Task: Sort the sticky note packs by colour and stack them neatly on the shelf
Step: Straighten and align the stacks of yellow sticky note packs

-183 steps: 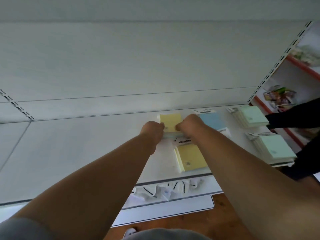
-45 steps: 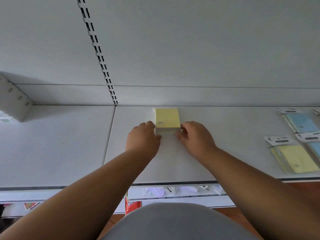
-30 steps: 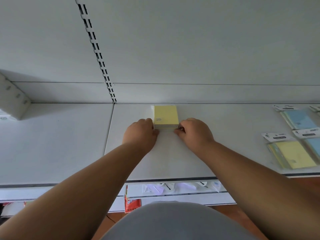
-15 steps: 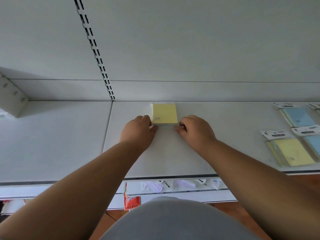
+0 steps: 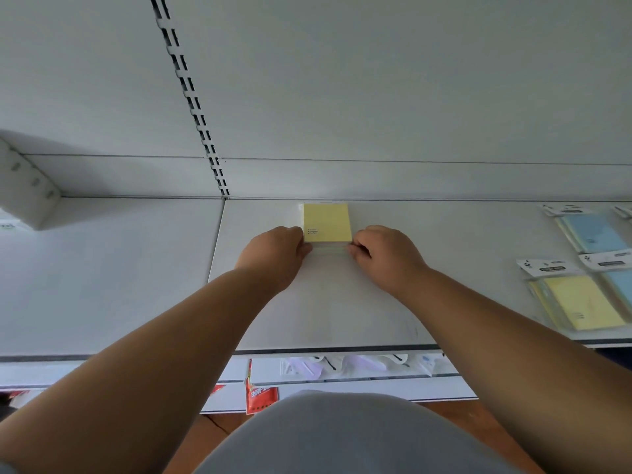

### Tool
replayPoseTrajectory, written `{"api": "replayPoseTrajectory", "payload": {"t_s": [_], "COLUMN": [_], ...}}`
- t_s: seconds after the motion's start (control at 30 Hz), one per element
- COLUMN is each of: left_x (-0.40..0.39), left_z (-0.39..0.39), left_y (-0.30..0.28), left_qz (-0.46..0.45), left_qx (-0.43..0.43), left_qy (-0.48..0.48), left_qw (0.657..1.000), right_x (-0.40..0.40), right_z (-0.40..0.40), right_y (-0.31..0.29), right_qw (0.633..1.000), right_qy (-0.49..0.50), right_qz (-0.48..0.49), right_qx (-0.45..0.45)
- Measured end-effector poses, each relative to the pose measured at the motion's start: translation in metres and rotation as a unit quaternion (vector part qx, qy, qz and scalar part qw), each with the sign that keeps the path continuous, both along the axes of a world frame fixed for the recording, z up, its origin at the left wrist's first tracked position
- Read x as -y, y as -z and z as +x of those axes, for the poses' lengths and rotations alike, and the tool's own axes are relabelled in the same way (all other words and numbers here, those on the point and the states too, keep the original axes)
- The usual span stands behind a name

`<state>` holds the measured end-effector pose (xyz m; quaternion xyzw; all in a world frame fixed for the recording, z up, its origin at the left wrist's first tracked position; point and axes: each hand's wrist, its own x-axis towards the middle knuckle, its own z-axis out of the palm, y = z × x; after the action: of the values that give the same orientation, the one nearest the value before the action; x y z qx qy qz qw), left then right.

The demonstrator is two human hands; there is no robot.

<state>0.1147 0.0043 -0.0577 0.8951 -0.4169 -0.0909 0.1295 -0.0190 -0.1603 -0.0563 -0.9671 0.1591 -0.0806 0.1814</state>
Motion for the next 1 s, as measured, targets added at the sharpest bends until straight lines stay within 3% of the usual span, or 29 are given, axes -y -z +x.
{"api": "replayPoseTrajectory", "payload": {"t_s": [0.2,0.6,0.77,1.0], "left_x": [0.000,0.001,-0.008,-0.001], "left_z": [-0.003,-0.005,-0.021,-0.078], "left_y": [0.003,0.004,-0.001,0.004], "left_qz": [-0.004,-0.008,-0.027,-0.070], "left_qx": [-0.019,-0.025,-0.041,-0.049], "left_qy": [-0.034,-0.047,-0.107,-0.004], "left_qw": [0.999,0.999,0.993,0.996], "right_x": [0.000,-0.001,0.001,0.011], "right_z": [0.000,0.004,-0.005,-0.049], "right_y": [0.010,0.009,0.003,-0.014], "right_qw": [0.998,0.997,0.996,0.994], "right_qy": [0.060,0.066,0.077,0.103], "right_qz": [0.025,0.040,0.036,0.027], "right_qx": [-0.020,-0.002,-0.017,0.027]}}
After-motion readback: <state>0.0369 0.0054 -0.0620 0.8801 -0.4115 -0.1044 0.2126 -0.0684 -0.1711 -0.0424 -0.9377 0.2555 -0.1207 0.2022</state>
